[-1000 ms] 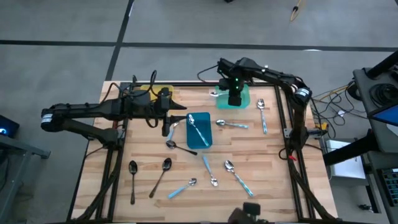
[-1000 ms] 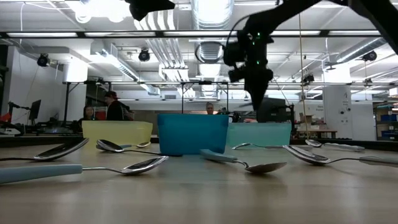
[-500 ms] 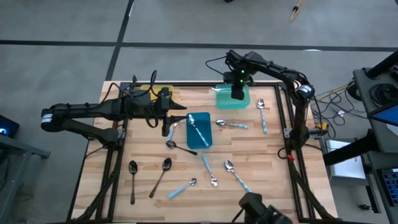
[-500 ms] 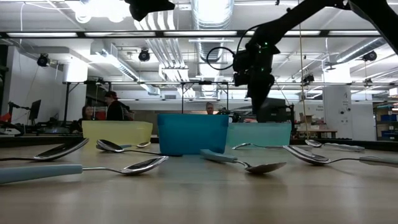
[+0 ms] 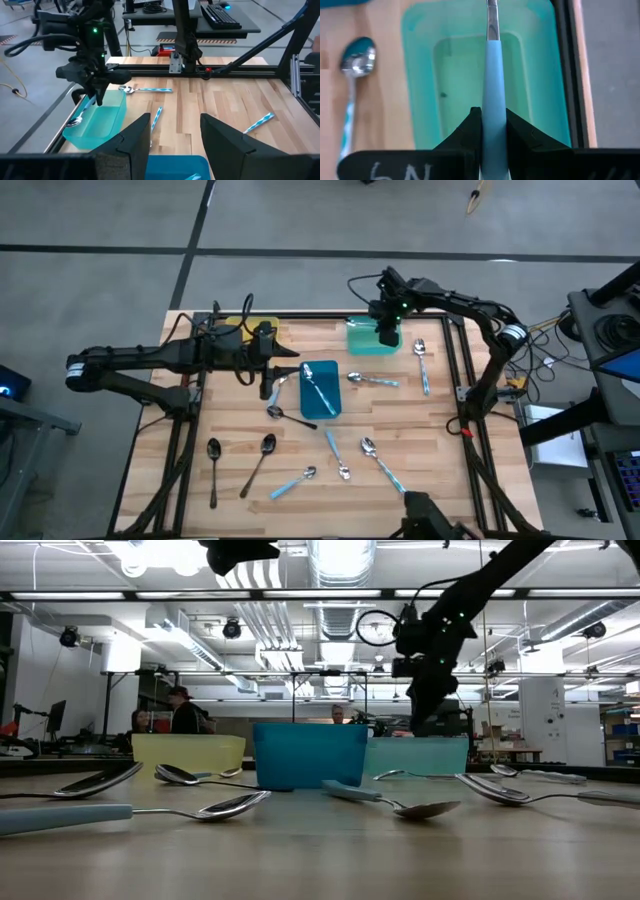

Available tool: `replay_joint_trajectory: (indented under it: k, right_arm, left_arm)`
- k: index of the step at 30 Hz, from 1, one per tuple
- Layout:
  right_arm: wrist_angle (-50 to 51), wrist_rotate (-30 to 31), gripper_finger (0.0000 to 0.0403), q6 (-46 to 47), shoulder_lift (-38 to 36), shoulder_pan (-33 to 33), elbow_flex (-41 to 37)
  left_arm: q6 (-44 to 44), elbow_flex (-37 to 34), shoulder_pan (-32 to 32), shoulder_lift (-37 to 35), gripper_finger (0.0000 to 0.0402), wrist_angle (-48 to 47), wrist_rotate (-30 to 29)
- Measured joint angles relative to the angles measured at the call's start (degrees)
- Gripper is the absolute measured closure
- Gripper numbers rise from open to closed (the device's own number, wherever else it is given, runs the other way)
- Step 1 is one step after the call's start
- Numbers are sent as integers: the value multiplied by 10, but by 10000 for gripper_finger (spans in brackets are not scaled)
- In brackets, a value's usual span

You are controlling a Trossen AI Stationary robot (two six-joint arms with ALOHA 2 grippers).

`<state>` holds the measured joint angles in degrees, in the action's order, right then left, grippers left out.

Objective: Sort silverware by color (type)
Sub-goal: Put the light blue spoon into the light blue bin, then put the black spoon into the yellow bin

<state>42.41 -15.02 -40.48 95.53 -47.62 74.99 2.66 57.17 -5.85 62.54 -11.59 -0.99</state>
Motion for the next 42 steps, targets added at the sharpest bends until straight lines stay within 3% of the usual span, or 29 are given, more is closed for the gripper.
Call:
replay_joint_trajectory:
  k: [7,12,29,37,42]
  right_arm:
    - [-38,2,360,-8,4,-24,-49]
    - [-42,29,360,-10,26,-24,-50]
    - [-59,36,360,-6,67,-24,-50]
    - [-63,36,312,8,69,-24,-50]
    - [-64,36,314,9,69,-24,-50]
  left_arm:
    - [6,0,0,0,249,6,0]
    - [9,0,0,0,249,6,-1]
    - [14,0,0,0,249,5,-1]
    - [14,0,0,0,249,5,-1]
    - [14,0,0,0,249,5,-1]
